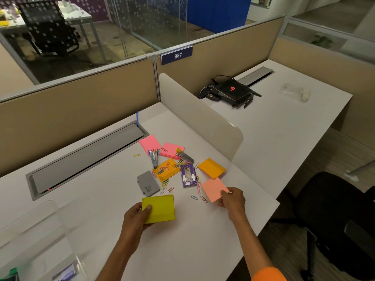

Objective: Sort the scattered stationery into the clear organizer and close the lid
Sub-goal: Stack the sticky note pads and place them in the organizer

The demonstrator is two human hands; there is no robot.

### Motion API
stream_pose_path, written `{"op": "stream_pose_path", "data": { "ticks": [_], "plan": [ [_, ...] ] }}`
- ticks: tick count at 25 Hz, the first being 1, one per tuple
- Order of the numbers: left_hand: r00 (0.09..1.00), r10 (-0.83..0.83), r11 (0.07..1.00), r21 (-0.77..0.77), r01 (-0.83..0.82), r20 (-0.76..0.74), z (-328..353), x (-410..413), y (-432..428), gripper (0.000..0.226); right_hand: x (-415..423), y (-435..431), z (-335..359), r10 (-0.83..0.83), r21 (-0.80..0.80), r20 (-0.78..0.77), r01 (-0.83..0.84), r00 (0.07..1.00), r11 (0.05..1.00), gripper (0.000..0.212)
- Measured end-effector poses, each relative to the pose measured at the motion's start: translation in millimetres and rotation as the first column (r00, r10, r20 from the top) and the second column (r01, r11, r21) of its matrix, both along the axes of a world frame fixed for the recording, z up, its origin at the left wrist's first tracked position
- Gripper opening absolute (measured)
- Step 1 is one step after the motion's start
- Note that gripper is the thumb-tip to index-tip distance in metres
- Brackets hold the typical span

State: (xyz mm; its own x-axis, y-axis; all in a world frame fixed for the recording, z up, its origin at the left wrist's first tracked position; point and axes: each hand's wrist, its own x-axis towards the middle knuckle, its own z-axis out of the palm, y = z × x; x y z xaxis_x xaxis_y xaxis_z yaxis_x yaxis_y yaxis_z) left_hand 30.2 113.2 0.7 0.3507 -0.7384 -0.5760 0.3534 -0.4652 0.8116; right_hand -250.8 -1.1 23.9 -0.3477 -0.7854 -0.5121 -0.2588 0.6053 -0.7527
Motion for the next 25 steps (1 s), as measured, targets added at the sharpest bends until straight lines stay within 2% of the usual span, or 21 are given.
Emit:
{"op": "stream_pose_path", "data": {
  "ticks": [2,4,8,10,15,18,22,25],
  "plan": [
    [1.0,0.003,1.0,0.004,-0.003,-0.013,2.6,-2.5,-1.0,0.032,-3.0,8.8,5.2,0.053,-0.021,-0.01,-0.053,0.999,0.998,0.026],
    [1.0,0.008,1.0,0.015,-0.007,-0.02,6.5,-4.9,-2.0,0.034,1.5,18.5,11.0,0.183,-0.07,-0.044,-0.186,0.982,0.98,0.025],
    [0.999,0.025,0.999,0.046,-0.023,-0.029,14.2,-10.9,-4.1,0.033,40.1,34.7,25.0,0.555,-0.137,-0.069,-0.559,0.829,0.818,0.023],
    [0.999,0.027,0.998,0.05,-0.026,-0.021,17.3,-13.1,-3.4,0.03,64.1,41.3,30.0,0.643,-0.143,-0.103,-0.651,0.759,0.746,0.023],
    [0.998,0.06,0.996,0.06,-0.059,-0.019,27.3,-16.0,0.7,0.028,102.9,46.6,29.7,0.667,-0.157,-0.186,-0.692,0.722,0.705,0.026],
    [0.998,0.038,0.999,0.029,-0.037,-0.041,31.9,-17.1,5.1,0.029,115.0,45.6,27.5,0.649,-0.132,-0.219,-0.681,0.729,0.72,0.029],
    [0.998,-0.067,0.998,-0.012,0.067,0.019,27.0,-17.2,6.5,0.037,119.6,45.5,21.1,0.637,-0.113,-0.236,-0.672,0.733,0.732,0.032],
    [0.997,-0.069,0.997,-0.022,0.07,0.044,22.1,-15.8,7.0,0.039,113.7,41.1,18.2,0.607,-0.125,-0.237,-0.643,0.759,0.756,0.032]
  ]
}}
